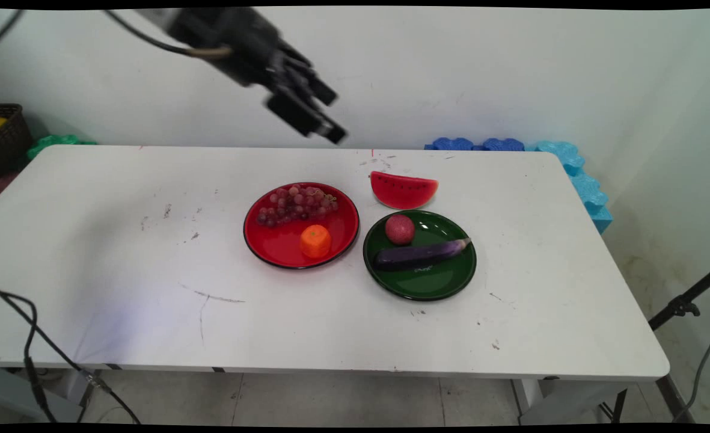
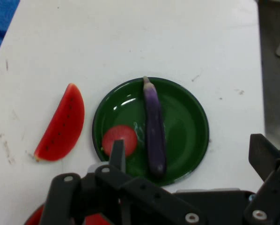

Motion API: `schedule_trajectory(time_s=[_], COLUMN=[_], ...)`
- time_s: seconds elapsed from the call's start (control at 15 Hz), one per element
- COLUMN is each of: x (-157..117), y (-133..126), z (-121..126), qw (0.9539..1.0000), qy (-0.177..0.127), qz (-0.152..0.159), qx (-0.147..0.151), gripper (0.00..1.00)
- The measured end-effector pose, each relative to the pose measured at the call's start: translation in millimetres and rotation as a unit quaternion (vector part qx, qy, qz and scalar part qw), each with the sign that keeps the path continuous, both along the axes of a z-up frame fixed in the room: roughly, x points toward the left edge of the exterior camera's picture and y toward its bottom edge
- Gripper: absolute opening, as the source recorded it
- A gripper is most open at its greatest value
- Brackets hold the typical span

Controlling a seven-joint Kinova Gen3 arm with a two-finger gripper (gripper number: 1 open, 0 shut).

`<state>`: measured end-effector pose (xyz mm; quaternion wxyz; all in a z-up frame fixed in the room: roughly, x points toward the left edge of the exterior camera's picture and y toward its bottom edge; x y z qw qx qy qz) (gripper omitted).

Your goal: Pick up the eggplant from the green plate

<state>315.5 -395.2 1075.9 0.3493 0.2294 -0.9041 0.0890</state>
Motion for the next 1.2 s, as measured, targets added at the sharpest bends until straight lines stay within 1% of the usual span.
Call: schedule_trajectory(time_s=[0.2, 0.33, 0.53, 0.67, 0.8, 1.07, 1.2], x=[-44, -73, -101, -121, -133, -156, -165], y=[-20, -32, -44, -52, -57, -70, -75], z=[-22, -43, -71, -100, -120, -170, -188], qw=[0.9997, 0.9993, 0.9984, 0.9975, 0.9969, 0.9950, 0.9945], qy=[-0.017, -0.030, -0.045, -0.059, -0.069, -0.093, -0.098], qz=[0.014, 0.023, 0.030, 0.032, 0.031, 0.025, 0.025], qx=[0.003, 0.008, 0.015, 0.021, 0.023, 0.026, 0.027], gripper=[1.00, 1.00, 1.00, 1.00, 1.00, 1.00, 1.00])
